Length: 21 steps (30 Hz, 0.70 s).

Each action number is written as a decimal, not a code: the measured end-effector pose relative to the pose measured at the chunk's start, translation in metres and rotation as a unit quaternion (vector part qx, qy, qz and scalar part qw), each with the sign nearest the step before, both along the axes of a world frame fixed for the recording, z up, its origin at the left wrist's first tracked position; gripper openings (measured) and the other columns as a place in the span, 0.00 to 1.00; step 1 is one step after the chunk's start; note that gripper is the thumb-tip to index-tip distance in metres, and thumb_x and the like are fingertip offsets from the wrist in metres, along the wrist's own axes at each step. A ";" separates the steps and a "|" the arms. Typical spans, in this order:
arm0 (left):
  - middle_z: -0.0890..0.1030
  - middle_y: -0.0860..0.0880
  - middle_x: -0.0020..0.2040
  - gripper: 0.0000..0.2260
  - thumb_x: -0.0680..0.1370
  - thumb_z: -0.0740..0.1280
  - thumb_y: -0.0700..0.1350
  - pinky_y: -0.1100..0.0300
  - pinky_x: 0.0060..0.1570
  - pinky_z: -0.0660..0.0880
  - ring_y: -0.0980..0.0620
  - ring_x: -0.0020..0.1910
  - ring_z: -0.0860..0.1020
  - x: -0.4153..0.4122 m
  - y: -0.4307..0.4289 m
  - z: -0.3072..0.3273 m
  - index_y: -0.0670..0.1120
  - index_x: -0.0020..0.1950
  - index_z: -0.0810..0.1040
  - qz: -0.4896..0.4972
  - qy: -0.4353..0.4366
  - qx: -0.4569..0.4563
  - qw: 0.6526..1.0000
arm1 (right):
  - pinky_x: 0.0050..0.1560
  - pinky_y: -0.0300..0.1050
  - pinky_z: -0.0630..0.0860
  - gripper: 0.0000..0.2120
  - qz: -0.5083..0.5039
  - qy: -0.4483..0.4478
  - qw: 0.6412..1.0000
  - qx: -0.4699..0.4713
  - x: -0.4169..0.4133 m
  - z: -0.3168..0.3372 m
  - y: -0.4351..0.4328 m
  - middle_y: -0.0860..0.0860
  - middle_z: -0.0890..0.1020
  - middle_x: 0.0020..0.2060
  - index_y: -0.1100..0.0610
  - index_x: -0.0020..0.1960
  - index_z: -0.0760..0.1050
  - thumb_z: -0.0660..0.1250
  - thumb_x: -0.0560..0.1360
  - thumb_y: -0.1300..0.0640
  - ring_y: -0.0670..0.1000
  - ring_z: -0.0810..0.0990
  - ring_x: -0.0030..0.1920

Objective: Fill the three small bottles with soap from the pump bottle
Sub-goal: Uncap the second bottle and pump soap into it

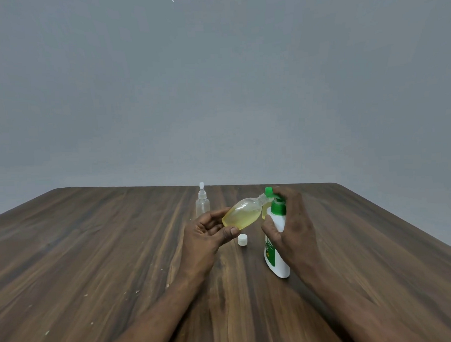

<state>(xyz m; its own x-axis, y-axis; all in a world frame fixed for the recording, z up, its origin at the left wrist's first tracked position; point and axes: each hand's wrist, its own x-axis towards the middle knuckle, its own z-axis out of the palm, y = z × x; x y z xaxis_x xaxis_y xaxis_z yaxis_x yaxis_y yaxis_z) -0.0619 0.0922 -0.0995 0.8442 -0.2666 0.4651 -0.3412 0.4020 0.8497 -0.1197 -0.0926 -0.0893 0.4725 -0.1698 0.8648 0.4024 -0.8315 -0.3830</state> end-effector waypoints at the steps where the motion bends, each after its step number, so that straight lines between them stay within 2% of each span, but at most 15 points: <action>1: 0.87 0.44 0.50 0.18 0.70 0.74 0.29 0.53 0.50 0.84 0.46 0.51 0.86 0.000 0.000 0.000 0.45 0.56 0.84 -0.001 0.002 0.000 1.000 | 0.53 0.29 0.69 0.27 -0.001 0.000 1.000 0.000 0.000 0.000 0.000 0.39 0.71 0.57 0.50 0.67 0.69 0.71 0.71 0.62 0.39 0.74 0.56; 7: 0.87 0.44 0.52 0.17 0.70 0.75 0.31 0.47 0.53 0.83 0.45 0.54 0.85 0.000 0.000 -0.001 0.41 0.57 0.82 -0.006 0.009 0.005 1.000 | 0.54 0.37 0.73 0.31 -0.006 -0.015 1.000 0.000 0.000 0.002 0.002 0.41 0.70 0.60 0.49 0.69 0.66 0.72 0.70 0.65 0.43 0.75 0.58; 10: 0.86 0.43 0.52 0.16 0.71 0.74 0.32 0.45 0.55 0.82 0.42 0.53 0.85 0.000 -0.003 -0.003 0.39 0.58 0.79 -0.016 0.027 -0.006 0.999 | 0.54 0.31 0.71 0.32 -0.007 -0.012 1.000 0.001 0.000 0.001 0.002 0.42 0.70 0.60 0.49 0.69 0.65 0.72 0.70 0.65 0.41 0.74 0.58; 13: 0.86 0.39 0.52 0.17 0.71 0.73 0.33 0.48 0.53 0.83 0.38 0.51 0.85 -0.002 -0.007 -0.004 0.37 0.59 0.76 -0.041 0.077 -0.058 0.995 | 0.52 0.25 0.67 0.33 -0.005 -0.013 1.000 0.004 -0.001 0.001 0.003 0.39 0.68 0.59 0.47 0.69 0.65 0.72 0.70 0.67 0.37 0.72 0.57; 17: 0.83 0.33 0.55 0.22 0.70 0.72 0.34 0.50 0.53 0.83 0.36 0.53 0.84 -0.005 -0.013 -0.005 0.35 0.62 0.72 -0.108 0.160 -0.148 0.970 | 0.55 0.25 0.66 0.36 -0.002 -0.019 1.000 -0.004 -0.001 0.002 0.003 0.35 0.67 0.60 0.41 0.67 0.62 0.72 0.69 0.67 0.38 0.72 0.59; 21: 0.82 0.32 0.57 0.25 0.69 0.71 0.33 0.48 0.53 0.83 0.38 0.54 0.84 -0.004 -0.016 -0.008 0.34 0.65 0.70 -0.132 0.199 -0.185 0.953 | 0.55 0.25 0.66 0.35 -0.008 -0.021 1.000 -0.001 0.001 0.001 0.003 0.37 0.67 0.59 0.44 0.68 0.64 0.72 0.69 0.67 0.37 0.72 0.59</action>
<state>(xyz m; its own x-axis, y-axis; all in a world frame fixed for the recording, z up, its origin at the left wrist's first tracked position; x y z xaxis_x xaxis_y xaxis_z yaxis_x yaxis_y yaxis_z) -0.0662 0.0762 -0.1071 0.8993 -0.3749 0.2254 0.1335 0.7259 0.6747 -0.1189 -0.0896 -0.0887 0.4328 -0.1763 0.8841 0.4043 -0.8386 -0.3651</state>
